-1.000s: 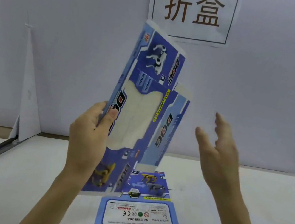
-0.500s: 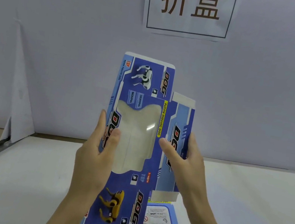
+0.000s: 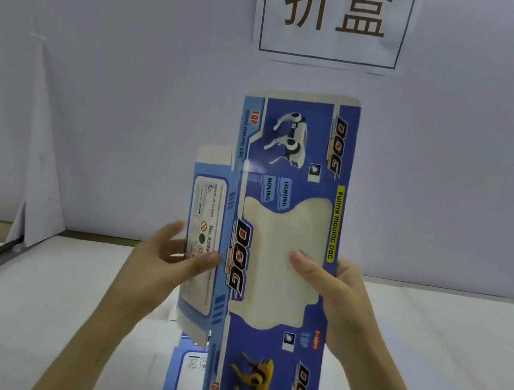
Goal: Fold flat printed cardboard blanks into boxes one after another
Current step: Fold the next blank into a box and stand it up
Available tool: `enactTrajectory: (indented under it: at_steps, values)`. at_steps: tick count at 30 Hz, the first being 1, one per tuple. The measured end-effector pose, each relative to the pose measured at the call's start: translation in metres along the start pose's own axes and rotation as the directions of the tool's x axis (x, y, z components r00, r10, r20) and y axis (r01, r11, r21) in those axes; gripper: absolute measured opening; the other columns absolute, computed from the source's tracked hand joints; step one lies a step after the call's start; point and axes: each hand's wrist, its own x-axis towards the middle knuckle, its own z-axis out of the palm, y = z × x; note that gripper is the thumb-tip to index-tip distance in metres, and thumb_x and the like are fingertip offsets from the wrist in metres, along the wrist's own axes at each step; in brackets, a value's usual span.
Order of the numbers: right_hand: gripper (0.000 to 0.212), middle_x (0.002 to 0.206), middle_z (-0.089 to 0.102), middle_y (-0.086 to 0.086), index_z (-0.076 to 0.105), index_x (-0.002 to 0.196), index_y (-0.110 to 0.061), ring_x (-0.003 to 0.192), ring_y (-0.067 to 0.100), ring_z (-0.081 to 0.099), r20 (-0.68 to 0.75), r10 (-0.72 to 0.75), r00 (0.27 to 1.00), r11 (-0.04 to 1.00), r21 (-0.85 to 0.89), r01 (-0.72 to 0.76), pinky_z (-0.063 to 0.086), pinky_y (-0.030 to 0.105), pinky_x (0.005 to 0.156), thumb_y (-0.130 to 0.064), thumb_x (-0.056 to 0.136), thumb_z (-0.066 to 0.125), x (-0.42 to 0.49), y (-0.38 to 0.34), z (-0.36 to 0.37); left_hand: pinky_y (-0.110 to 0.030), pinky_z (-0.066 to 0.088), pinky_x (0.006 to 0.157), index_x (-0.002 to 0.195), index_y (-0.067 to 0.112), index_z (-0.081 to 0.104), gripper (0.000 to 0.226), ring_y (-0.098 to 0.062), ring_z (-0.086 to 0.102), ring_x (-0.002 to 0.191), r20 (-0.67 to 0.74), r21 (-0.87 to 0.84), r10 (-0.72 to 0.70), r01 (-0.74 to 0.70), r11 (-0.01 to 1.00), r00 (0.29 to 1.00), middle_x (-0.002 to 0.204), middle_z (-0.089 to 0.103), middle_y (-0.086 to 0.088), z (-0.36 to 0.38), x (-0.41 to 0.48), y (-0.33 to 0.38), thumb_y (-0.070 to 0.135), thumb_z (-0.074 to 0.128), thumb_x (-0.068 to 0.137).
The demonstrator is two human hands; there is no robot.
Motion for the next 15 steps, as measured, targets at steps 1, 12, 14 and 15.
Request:
enactTrajectory:
  at_steps: [1, 12, 14, 15]
  values:
    - [0.017, 0.094, 0.075, 0.008, 0.073, 0.091, -0.02, 0.082, 0.027, 0.073, 0.009, 0.009, 1.0, 1.0, -0.019, -0.009, 0.057, 0.028, 0.058, -0.027, 0.076, 0.077, 0.0, 0.0, -0.003, -0.017, 0.052, 0.054, 0.111, 0.026, 0.059, 0.062, -0.013, 0.071, 0.083, 0.027, 0.005, 0.002, -0.002, 1.0, 1.0, 0.093, 0.074, 0.01, -0.003, 0.001, -0.002, 0.044, 0.075, 0.054]
    - [0.013, 0.089, 0.075, 0.003, 0.069, 0.095, -0.022, 0.081, 0.024, 0.072, -0.238, -0.21, 0.948, 0.962, -0.222, 0.158, 0.058, 0.03, 0.059, -0.019, 0.083, 0.071, 0.003, 0.013, 0.014, -0.021, 0.032, 0.102, 0.143, 0.039, 0.027, 0.089, -0.007, 0.034, 0.135, -0.136, 0.33, 0.185, -0.131, 0.935, 0.973, 0.146, 0.033, 0.01, 0.027, -0.014, 0.003, 0.064, 0.062, 0.065]
    - [0.019, 0.097, 0.071, 0.011, 0.069, 0.106, -0.02, 0.091, 0.029, 0.069, -0.15, -0.33, 0.932, 0.889, -0.383, 0.253, 0.058, 0.042, 0.074, -0.018, 0.087, 0.069, 0.001, 0.017, 0.026, -0.018, 0.013, 0.11, 0.144, 0.056, 0.007, 0.098, 0.008, 0.014, 0.139, 0.003, 0.3, 0.296, -0.284, 0.911, 0.955, 0.153, 0.012, 0.024, 0.042, -0.024, 0.008, 0.076, 0.061, 0.065]
    - [0.033, 0.11, 0.067, 0.009, 0.065, 0.119, -0.022, 0.102, 0.023, 0.066, -0.017, -0.348, 0.937, 0.846, -0.436, 0.306, 0.055, 0.039, 0.084, -0.019, 0.087, 0.067, -0.002, 0.02, 0.031, -0.02, 0.021, 0.113, 0.141, 0.061, 0.011, 0.094, 0.009, 0.02, 0.138, 0.082, 0.168, 0.322, -0.331, 0.928, 0.943, 0.153, 0.018, 0.024, 0.048, -0.028, 0.011, 0.076, 0.063, 0.065]
